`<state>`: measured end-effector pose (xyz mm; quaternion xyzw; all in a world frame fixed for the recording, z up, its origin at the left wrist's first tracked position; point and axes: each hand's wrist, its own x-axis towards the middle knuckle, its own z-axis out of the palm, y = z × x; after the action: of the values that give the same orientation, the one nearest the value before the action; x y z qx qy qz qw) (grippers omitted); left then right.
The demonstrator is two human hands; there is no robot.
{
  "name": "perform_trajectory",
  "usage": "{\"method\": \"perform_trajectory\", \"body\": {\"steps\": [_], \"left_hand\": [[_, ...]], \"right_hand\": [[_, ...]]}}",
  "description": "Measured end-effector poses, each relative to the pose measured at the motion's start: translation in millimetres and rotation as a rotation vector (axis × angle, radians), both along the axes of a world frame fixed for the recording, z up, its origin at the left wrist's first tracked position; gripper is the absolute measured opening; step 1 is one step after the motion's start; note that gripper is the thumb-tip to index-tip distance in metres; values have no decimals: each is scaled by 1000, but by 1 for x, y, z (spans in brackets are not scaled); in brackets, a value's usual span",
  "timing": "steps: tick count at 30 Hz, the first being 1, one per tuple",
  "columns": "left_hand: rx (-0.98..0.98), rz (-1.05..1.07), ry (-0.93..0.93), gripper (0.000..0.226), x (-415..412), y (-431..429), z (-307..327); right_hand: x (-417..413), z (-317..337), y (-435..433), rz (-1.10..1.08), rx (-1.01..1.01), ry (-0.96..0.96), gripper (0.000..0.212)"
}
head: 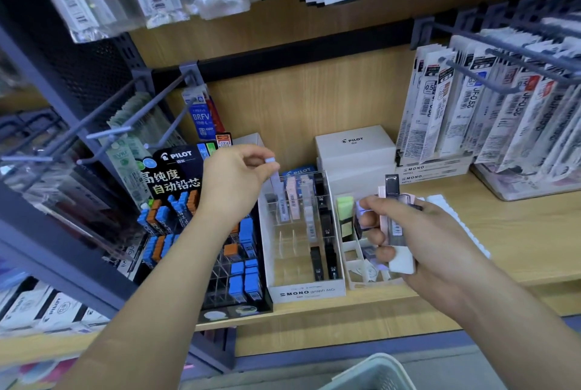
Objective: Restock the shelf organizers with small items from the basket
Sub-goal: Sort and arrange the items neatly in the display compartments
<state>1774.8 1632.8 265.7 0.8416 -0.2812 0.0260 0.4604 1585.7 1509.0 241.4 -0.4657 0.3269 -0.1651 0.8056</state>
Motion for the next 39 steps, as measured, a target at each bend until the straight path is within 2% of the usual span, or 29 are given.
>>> {"method": "perform_trajectory", "body": {"steps": [5, 10, 15, 20, 26, 33, 39], "left_hand": [[291, 6, -154, 14, 7, -4, -13], [472, -81, -255, 20, 6, -5, -14], [531, -113, -336, 19, 6, -5, -15], [562, -109, -313, 13, 9, -5, -9], [592, -132, -279, 24, 12, -5, -5], [660, -165, -370, 27, 18, -10, -8], [661, -189, -348, 31, 17, -13, -10]], "right_hand": [[-6, 3, -2, 9, -7, 3, 32], [-9, 5, -2, 25, -9, -9, 33], [-10, 7, 0, 36, -14, -13, 30], [-11, 8, 1, 40, -19, -18, 28], [-11, 9, 1, 42, -12, -8, 25], [-11, 8, 3, 86, -13, 6, 22], [-11, 7, 5, 137, -35, 18, 19]]}}
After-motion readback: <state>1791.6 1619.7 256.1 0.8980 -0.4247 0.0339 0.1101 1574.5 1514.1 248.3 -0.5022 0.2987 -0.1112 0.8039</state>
